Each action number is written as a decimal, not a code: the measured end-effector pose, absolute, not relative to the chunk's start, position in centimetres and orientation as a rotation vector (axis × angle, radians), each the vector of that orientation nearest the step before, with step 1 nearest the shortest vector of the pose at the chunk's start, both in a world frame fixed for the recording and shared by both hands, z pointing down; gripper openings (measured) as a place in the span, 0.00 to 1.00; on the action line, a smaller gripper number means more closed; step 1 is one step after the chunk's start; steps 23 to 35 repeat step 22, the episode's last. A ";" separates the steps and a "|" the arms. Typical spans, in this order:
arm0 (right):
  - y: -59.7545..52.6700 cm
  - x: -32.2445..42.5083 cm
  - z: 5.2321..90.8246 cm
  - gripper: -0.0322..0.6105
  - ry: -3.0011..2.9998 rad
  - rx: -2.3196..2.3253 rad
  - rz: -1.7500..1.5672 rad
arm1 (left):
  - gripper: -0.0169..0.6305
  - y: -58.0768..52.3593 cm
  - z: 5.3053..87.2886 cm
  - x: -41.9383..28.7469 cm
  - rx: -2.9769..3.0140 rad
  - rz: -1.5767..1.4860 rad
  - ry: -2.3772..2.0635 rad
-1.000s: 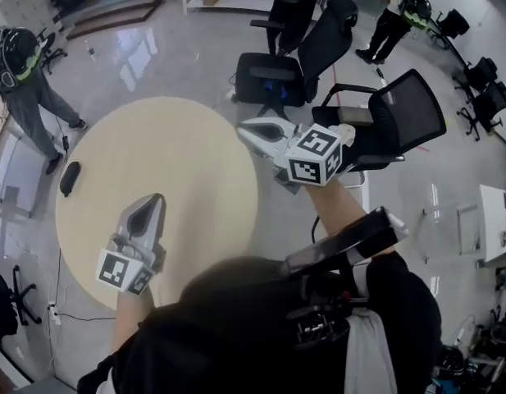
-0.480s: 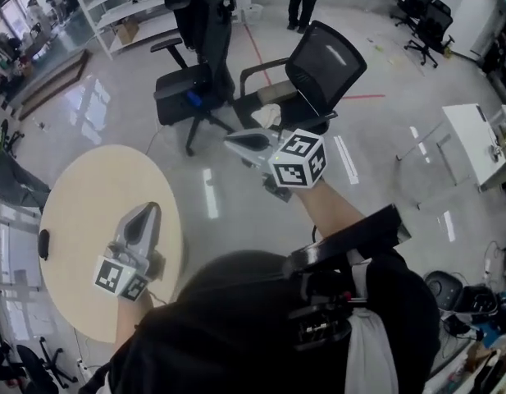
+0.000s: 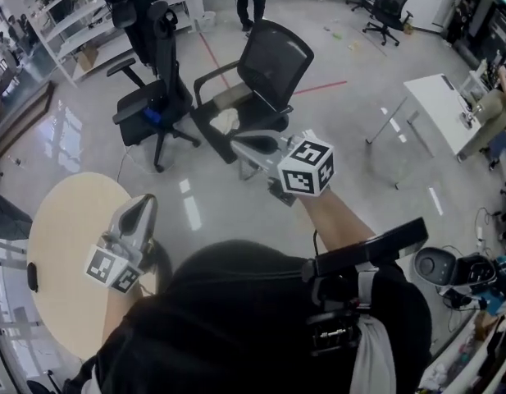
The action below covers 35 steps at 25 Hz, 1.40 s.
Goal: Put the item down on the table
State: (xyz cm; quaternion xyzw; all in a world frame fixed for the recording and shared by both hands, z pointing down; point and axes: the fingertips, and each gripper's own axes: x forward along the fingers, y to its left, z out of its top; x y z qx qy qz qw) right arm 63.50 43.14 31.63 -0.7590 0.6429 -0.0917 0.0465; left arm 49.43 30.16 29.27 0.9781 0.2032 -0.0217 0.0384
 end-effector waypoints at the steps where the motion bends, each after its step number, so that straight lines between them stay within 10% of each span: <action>1: 43.8 63.3 31.4 0.07 1.934 -2.343 -0.266 | 0.02 30.1 29.2 49.7 2.995 -0.069 0.652; 35: 43.6 61.7 32.1 0.07 1.788 -2.476 -0.274 | 0.02 26.1 30.3 51.7 2.927 -0.086 0.774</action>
